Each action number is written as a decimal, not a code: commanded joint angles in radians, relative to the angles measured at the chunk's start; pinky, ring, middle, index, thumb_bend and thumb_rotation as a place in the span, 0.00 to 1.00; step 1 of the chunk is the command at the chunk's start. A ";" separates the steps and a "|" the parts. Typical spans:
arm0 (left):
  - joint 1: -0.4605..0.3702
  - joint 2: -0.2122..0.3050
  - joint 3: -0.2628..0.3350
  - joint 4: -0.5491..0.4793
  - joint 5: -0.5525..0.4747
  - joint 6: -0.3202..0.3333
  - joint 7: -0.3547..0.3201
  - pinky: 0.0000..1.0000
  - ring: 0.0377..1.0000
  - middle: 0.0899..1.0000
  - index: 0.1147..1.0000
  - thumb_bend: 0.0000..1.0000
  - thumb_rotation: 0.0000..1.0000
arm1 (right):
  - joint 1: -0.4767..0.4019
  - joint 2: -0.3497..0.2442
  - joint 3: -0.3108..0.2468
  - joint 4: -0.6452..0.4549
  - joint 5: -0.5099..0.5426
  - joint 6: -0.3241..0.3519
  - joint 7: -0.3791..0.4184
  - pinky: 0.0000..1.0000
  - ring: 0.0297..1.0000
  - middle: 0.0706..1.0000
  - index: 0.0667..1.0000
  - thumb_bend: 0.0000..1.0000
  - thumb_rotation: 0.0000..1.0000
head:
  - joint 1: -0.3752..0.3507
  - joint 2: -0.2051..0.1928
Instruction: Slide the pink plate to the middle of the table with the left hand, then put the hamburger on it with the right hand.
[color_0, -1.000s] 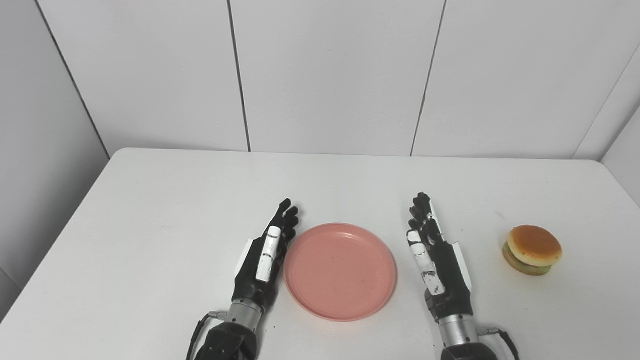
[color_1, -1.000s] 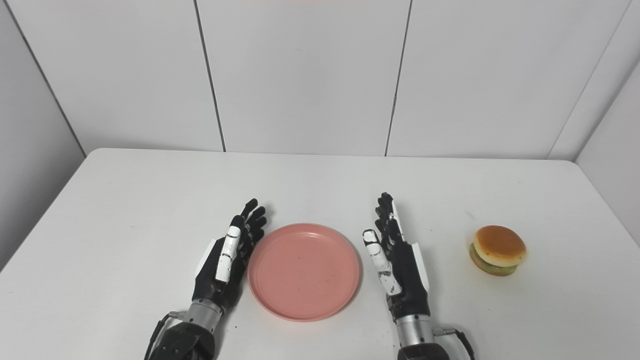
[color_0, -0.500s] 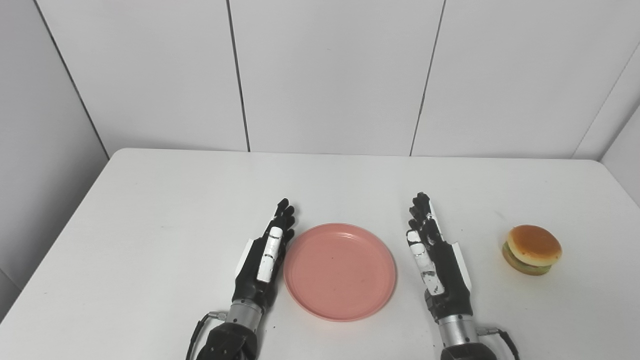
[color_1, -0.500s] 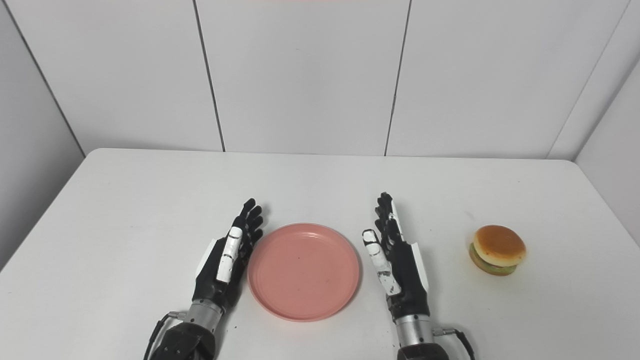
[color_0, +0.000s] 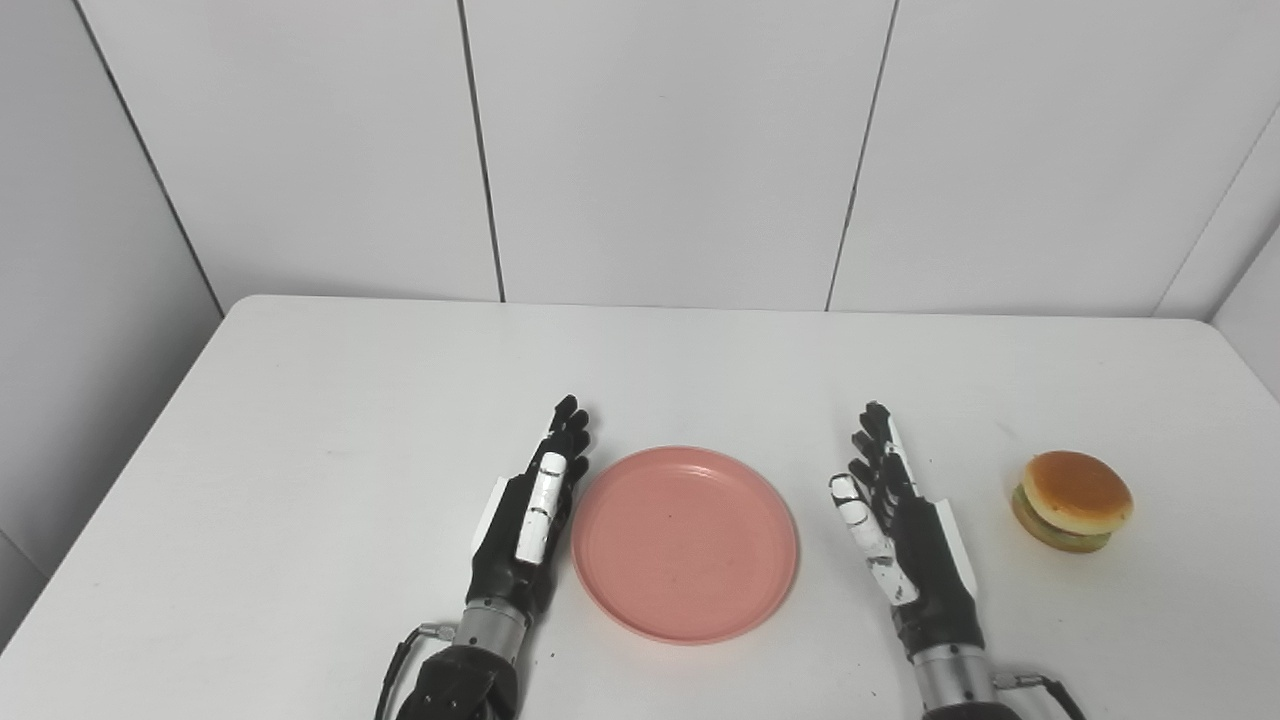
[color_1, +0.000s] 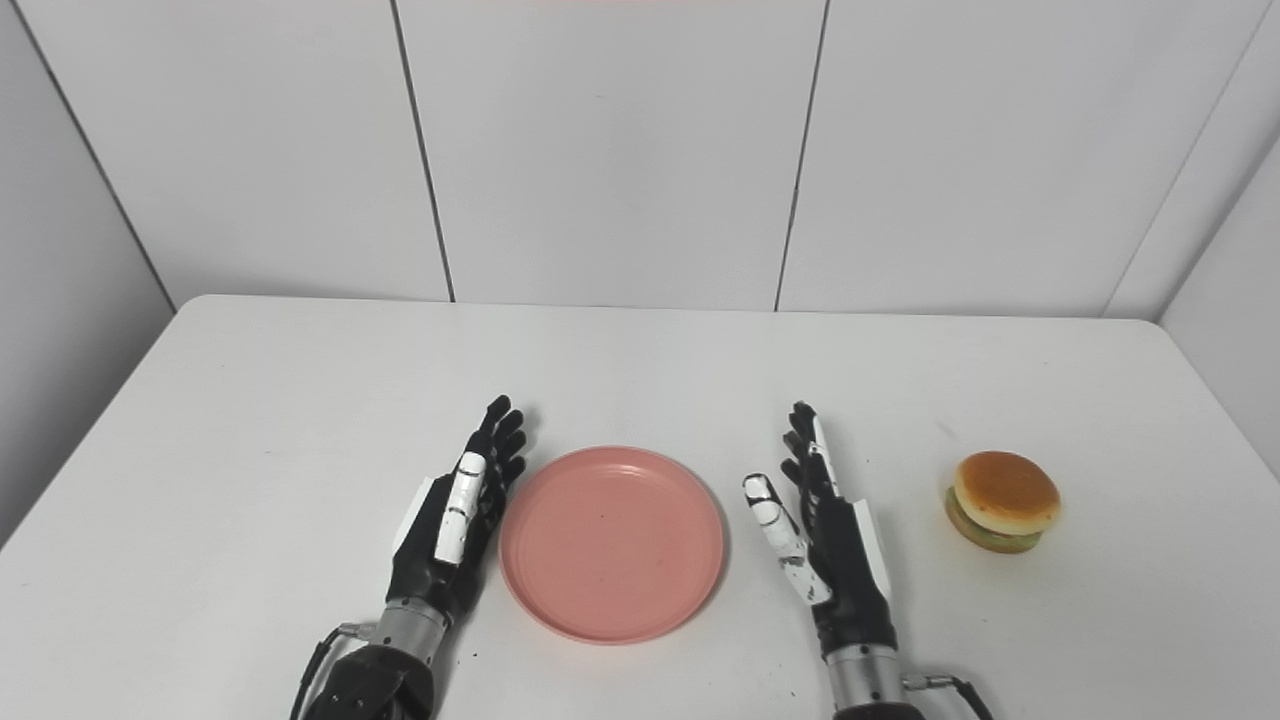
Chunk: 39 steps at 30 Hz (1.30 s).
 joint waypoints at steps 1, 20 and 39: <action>0.051 -0.005 0.005 0.052 -0.006 0.017 0.005 1.00 1.00 1.00 1.00 0.55 1.00 | -0.035 -0.028 -0.003 -0.090 -0.062 0.020 -0.011 0.92 0.94 0.97 0.98 0.59 0.77 | -0.005 0.001; 0.041 0.018 0.014 0.075 -0.037 -0.007 -0.025 1.00 1.00 1.00 1.00 0.52 1.00 | -0.065 -0.178 -0.069 -0.282 -0.266 0.098 -0.024 0.88 0.93 0.94 0.94 0.66 0.66 | -0.086 -0.007; 0.041 0.037 0.027 0.093 -0.076 -0.049 -0.052 1.00 1.00 1.00 1.00 0.52 1.00 | -0.064 -0.284 -0.143 -0.305 -0.522 0.200 -0.046 0.81 0.89 0.92 0.92 0.70 0.59 | -0.135 -0.021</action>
